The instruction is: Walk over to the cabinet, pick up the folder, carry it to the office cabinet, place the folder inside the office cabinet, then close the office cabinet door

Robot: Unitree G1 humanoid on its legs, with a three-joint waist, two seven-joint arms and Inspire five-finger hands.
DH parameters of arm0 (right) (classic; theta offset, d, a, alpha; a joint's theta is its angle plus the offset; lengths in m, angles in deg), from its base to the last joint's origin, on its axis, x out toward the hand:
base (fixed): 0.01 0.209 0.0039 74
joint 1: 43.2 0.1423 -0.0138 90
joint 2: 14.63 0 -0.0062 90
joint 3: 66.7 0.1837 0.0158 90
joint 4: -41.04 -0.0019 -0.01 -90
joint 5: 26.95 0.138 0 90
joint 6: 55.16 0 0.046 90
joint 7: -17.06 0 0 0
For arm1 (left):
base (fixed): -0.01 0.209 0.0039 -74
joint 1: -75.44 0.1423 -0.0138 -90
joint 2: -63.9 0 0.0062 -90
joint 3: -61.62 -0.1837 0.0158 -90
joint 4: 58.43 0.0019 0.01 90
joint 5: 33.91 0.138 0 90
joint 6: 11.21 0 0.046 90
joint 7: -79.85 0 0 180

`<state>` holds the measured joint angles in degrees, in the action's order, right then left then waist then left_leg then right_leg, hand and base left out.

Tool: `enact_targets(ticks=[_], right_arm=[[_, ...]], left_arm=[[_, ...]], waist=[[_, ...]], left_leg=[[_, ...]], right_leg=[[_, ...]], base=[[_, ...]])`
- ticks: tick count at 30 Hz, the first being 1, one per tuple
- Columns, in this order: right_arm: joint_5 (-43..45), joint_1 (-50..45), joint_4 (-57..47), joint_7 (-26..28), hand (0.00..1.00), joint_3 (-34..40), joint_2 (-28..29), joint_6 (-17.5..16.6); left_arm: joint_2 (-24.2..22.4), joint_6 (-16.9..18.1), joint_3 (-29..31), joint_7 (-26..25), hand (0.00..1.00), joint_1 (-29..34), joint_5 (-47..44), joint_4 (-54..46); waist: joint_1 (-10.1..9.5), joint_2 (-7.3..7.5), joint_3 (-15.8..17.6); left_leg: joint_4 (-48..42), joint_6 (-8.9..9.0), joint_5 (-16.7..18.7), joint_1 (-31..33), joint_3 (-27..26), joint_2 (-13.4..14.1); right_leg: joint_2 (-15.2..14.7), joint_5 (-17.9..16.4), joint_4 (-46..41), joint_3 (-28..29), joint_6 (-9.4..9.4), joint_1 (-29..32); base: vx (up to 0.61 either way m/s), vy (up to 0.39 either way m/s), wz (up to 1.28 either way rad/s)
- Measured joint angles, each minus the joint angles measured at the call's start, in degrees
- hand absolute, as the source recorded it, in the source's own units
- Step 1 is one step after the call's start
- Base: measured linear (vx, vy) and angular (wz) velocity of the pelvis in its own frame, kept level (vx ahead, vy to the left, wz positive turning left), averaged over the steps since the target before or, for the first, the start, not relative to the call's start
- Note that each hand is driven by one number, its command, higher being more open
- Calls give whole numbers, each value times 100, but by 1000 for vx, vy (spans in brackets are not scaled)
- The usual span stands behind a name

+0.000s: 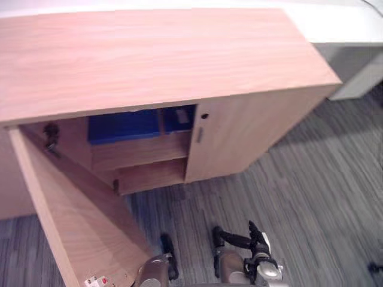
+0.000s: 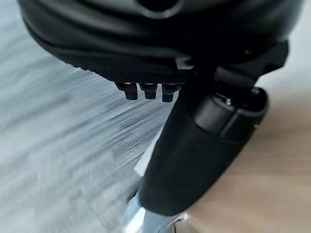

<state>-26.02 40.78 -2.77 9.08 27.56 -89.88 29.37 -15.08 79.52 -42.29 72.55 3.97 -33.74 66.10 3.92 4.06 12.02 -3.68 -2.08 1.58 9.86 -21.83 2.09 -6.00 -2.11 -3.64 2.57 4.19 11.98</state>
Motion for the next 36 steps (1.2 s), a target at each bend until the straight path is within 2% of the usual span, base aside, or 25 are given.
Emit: enact_targets(ticks=[1,4,6,7,8,9,13,17,19,23,30,33,36], right_arm=[[0,-79,0,9,100,25,-34,2],[70,-135,-30,64,100,192,-101,23],[65,-133,-58,92,100,195,-205,21],[64,-126,-65,102,100,192,-210,18],[64,-116,-75,113,100,173,-285,18],[64,-95,-81,118,100,160,-287,16],[73,-98,-82,140,100,122,-276,13],[71,-43,-73,146,100,115,-278,13],[71,8,-36,146,100,115,-276,12],[72,121,34,143,100,156,-277,-11],[164,135,90,66,100,334,-311,-33],[180,151,194,41,100,453,-360,-24],[205,160,227,48,100,506,-382,-20]], left_arm=[[55,-76,2,44,100,-133,0,0],[-39,-120,-136,117,100,-531,-19,8],[-452,-118,-142,124,100,-1039,-146,8],[-647,-115,-143,120,100,-1225,-154,5],[-812,-108,-147,118,100,-1344,-178,2],[-874,-95,-164,115,100,-1448,-225,2],[-889,129,-353,92,100,-2358,-252,-70],[-899,208,-355,34,100,-2904,-247,-109],[-897,224,-349,-2,100,-3050,-239,-117],[-893,225,-209,-143,100,-3287,-230,-109],[-903,378,300,-389,100,-3255,-259,-204],[-1104,671,486,-344,100,-2483,-399,-1016],[-1309,866,669,-95,100,-1804,-643,-1312]], waist=[[4,-58,2],[37,-209,2],[79,-287,7],[80,-281,10],[78,-337,-15],[106,-350,-18],[205,-356,-12],[332,-374,0],[330,-385,6],[333,-422,28],[338,-476,60],[325,-511,79],[269,-532,87]], left_leg=[[132,57,-51,3,-7,-10],[569,182,-205,1,16,-140],[865,280,-416,-62,91,-269],[785,139,-547,-39,69,-295],[758,159,-603,-108,69,-229],[874,68,-705,-158,48,-233],[899,33,-696,-170,-129,-360],[873,-34,-648,-174,-148,-449],[870,-38,-648,-173,-183,-444],[869,-61,-663,-174,-234,-401],[870,-62,-664,-234,-205,-318],[872,-65,-667,-285,-141,-315],[881,-59,-663,-334,-61,-310]], right_leg=[[115,2,90,-40,-1,-127],[65,133,269,-127,52,-110],[-28,131,164,-253,55,-17],[-66,135,158,-306,61,-26],[-17,151,155,-308,86,-37],[8,158,154,-290,94,-42],[-71,320,171,-173,14,-21],[-140,595,213,-109,-22,-28],[-132,672,276,-88,68,-29],[-73,693,325,5,73,-13],[-6,716,361,8,43,-62],[3,715,398,-58,39,-155],[0,688,412,-141,10,-247]], base=[[-31,1,-13],[-17,-5,32],[-30,16,71],[1,33,43],[53,28,6],[68,36,-12],[92,100,-16],[109,62,0],[149,-3,-7],[132,-52,-16],[53,-63,-5],[-9,-36,9],[-15,-26,15]])
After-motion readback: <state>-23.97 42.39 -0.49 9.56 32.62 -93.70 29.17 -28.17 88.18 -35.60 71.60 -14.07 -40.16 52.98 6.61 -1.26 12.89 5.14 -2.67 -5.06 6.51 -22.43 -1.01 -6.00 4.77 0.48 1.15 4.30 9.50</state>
